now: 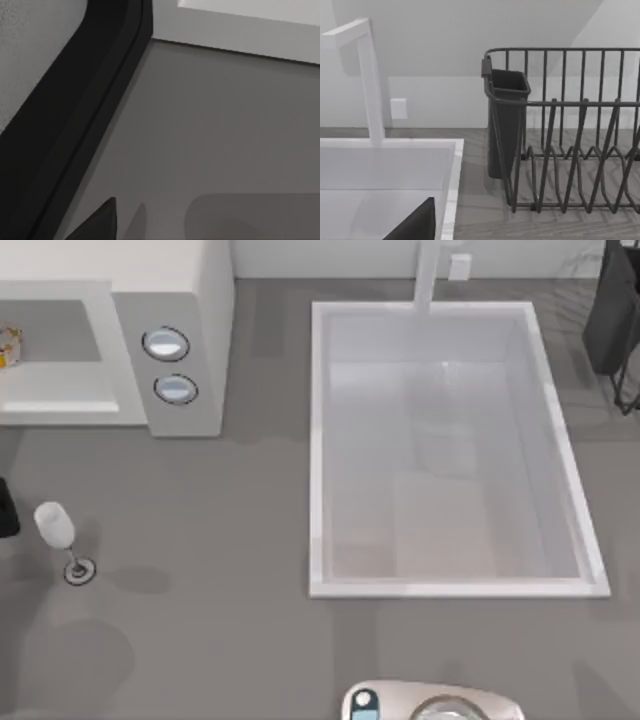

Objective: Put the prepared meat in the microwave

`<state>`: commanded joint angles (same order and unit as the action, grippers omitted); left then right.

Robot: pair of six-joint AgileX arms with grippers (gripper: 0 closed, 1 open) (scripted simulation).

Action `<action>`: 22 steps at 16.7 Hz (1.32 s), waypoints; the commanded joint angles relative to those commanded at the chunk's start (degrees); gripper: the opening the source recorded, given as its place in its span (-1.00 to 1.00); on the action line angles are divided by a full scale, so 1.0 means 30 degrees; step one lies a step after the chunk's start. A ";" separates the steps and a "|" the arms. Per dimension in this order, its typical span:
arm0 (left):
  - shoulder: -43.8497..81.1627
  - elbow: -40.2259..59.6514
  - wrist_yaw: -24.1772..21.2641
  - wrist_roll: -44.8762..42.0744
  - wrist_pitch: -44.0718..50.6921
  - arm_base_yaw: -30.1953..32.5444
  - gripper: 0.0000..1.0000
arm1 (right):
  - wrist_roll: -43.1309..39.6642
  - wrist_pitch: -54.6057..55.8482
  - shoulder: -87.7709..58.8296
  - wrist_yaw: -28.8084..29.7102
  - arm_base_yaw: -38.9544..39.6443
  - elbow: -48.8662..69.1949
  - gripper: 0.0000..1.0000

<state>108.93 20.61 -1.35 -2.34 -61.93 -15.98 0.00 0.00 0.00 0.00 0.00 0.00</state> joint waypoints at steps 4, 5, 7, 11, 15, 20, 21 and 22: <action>-0.0201 0.0232 0.0056 -0.0015 -0.0066 0.0072 1.00 | 0.0000 0.0000 0.0000 0.0000 0.0000 0.0000 1.00; -0.0481 0.0433 0.0107 -0.0044 -0.0044 0.0020 1.00 | 0.0000 0.0000 0.0000 0.0000 0.0000 0.0000 1.00; -0.1072 0.0742 0.0201 -0.0137 0.0394 -0.0081 1.00 | 0.0000 0.0000 0.0000 0.0000 0.0000 0.0000 1.00; -0.2285 0.1018 0.0244 -0.0383 0.2605 -0.0126 1.00 | 0.0000 0.0000 0.0000 0.0000 0.0000 0.0000 1.00; -0.3749 0.1005 0.0265 -0.0530 0.6005 -0.0058 1.00 | 0.0000 0.0000 0.0000 0.0000 0.0000 0.0000 1.00; -0.5965 0.1086 0.0280 -0.0520 1.0013 -0.0038 1.00 | 0.0000 0.0000 0.0000 0.0000 0.0000 0.0000 1.00; -0.6473 0.1193 0.0276 -0.0481 1.0612 -0.0030 1.00 | 0.0000 0.0000 0.0000 0.0000 0.0000 0.0000 1.00; -0.7003 0.1346 0.0270 -0.0425 1.1118 -0.0017 1.00 | 0.0000 0.0000 0.0000 0.0000 0.0000 0.0000 1.00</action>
<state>87.93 24.65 -0.54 -3.61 -28.58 -16.03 0.00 0.00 0.00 0.00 0.00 0.00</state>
